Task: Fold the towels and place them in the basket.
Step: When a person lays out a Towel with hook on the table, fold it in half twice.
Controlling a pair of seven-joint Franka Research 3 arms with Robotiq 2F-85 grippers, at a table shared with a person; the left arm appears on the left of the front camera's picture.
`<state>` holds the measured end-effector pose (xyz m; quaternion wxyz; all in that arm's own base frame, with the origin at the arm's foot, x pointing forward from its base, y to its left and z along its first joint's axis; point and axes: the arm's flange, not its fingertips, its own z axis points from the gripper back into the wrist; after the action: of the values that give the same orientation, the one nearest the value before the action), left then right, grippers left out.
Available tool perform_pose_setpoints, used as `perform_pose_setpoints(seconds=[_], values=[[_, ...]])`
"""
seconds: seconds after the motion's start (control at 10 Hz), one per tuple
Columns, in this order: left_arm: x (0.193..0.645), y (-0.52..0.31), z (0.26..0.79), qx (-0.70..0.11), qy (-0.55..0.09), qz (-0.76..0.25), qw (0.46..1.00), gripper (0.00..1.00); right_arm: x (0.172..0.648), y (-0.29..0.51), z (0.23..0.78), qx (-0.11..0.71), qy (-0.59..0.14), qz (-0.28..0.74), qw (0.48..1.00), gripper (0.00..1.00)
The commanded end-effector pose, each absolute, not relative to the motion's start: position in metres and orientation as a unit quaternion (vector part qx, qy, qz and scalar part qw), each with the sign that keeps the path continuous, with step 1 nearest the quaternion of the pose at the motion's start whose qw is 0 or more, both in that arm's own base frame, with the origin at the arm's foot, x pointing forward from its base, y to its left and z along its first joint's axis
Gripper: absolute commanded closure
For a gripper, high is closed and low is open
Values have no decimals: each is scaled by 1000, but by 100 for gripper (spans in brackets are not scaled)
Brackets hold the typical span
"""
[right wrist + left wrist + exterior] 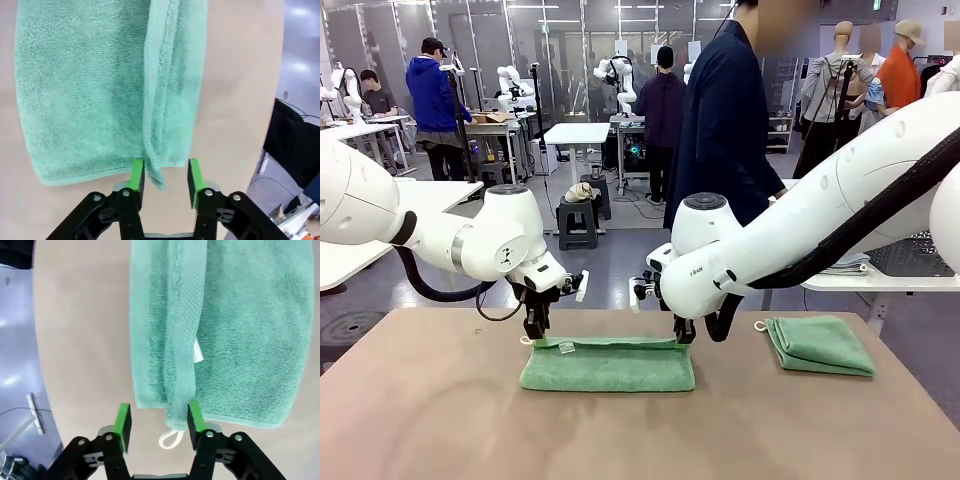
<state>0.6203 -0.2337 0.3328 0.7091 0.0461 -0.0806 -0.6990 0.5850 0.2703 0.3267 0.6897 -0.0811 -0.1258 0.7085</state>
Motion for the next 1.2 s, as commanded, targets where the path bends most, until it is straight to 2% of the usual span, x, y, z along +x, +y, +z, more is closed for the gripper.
perform_pose_setpoints(seconds=[0.0, 0.1, 0.2, 0.3, 0.7, 0.9, 1.1], values=[[604, -223, 340, 70, -109, -693, 710, 23, 575, 260, 334, -105, -150, 700, 690, 37], [600, -219, 350, 69, -119, -692, 708, 17, 572, 258, 343, -105, -154, 697, 692, 26], [593, -214, 367, 63, -128, -693, 706, 5, 566, 256, 356, -98, -155, 694, 697, 18], [581, -208, 390, 55, -123, -699, 702, 11, 553, 253, 378, -95, -149, 694, 698, 18], [515, -173, 481, -12, -114, -714, 690, 11, 473, 244, 461, -56, -122, 665, 735, 18], [491, -156, 500, -13, -112, -714, 691, 11, 441, 242, 483, -64, -131, 654, 742, 18], [477, -123, 510, -49, -162, -707, 687, 11, 422, 236, 496, -48, -135, 631, 763, 18]])
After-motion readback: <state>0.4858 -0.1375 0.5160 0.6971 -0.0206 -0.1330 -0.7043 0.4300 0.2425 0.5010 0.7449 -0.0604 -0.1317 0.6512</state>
